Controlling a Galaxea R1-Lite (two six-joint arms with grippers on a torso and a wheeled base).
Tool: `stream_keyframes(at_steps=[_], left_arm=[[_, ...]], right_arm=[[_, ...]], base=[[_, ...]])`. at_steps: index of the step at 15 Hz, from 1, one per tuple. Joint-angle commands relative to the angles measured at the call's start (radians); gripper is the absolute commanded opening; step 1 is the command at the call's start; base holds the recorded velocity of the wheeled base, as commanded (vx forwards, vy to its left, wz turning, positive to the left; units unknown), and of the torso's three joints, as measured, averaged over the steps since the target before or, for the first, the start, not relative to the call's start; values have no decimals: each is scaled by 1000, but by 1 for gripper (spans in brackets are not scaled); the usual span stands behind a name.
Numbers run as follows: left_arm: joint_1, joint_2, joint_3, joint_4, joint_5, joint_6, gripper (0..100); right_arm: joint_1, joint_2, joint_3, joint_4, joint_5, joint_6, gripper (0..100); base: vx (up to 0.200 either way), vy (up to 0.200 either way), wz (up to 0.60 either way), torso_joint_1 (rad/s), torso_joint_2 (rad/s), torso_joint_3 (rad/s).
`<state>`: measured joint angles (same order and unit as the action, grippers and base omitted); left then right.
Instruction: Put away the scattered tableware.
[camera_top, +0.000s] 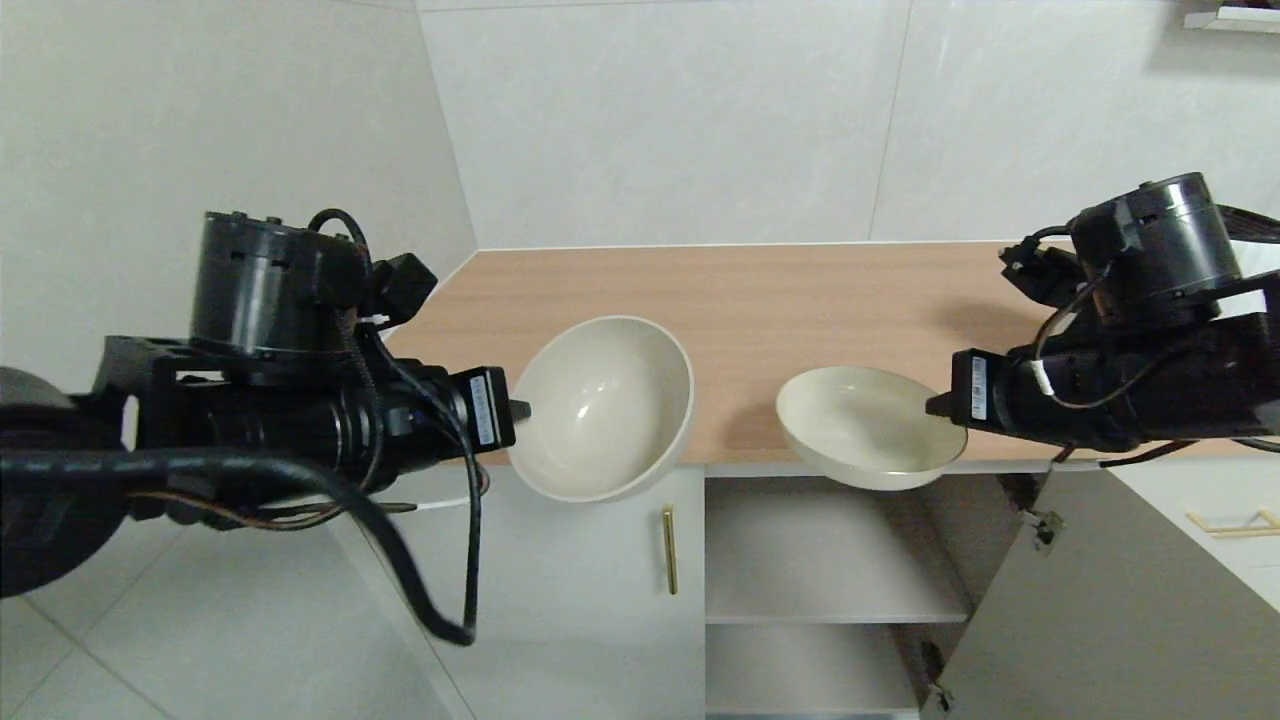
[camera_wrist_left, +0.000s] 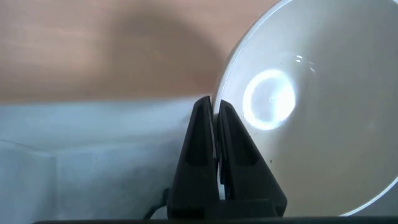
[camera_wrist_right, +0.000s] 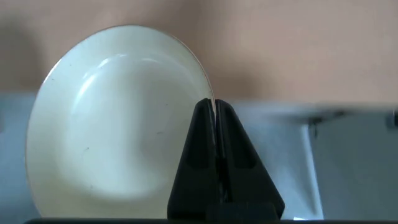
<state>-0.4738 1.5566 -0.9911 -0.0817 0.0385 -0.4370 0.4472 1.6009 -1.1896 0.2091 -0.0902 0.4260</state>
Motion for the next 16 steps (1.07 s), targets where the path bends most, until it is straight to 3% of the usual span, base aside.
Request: stream_keyframes(at_steps=[1, 2, 10, 14, 16], left_arm=[[0, -109, 61, -1, -66, 44, 0], [0, -138, 75, 3, -103, 66, 0], [0, -125, 104, 2, -95, 67, 0], [-2, -104, 104, 2, -94, 66, 0], [-2, -102, 109, 2, -95, 67, 0]], right_arm=[[-7, -93, 27, 42, 18, -1, 0], [-7, -102, 70, 64, 32, -1, 0], [-12, -102, 151, 3, 27, -44, 0], [-10, -98, 162, 1, 26, -46, 0], [-10, -96, 163, 1, 26, -46, 0]], base=[[0, 0, 0, 0, 0, 0], [0, 0, 0, 0, 0, 0], [0, 0, 0, 0, 0, 0], [-200, 0, 0, 11, 6, -4], [0, 0, 0, 0, 0, 0]])
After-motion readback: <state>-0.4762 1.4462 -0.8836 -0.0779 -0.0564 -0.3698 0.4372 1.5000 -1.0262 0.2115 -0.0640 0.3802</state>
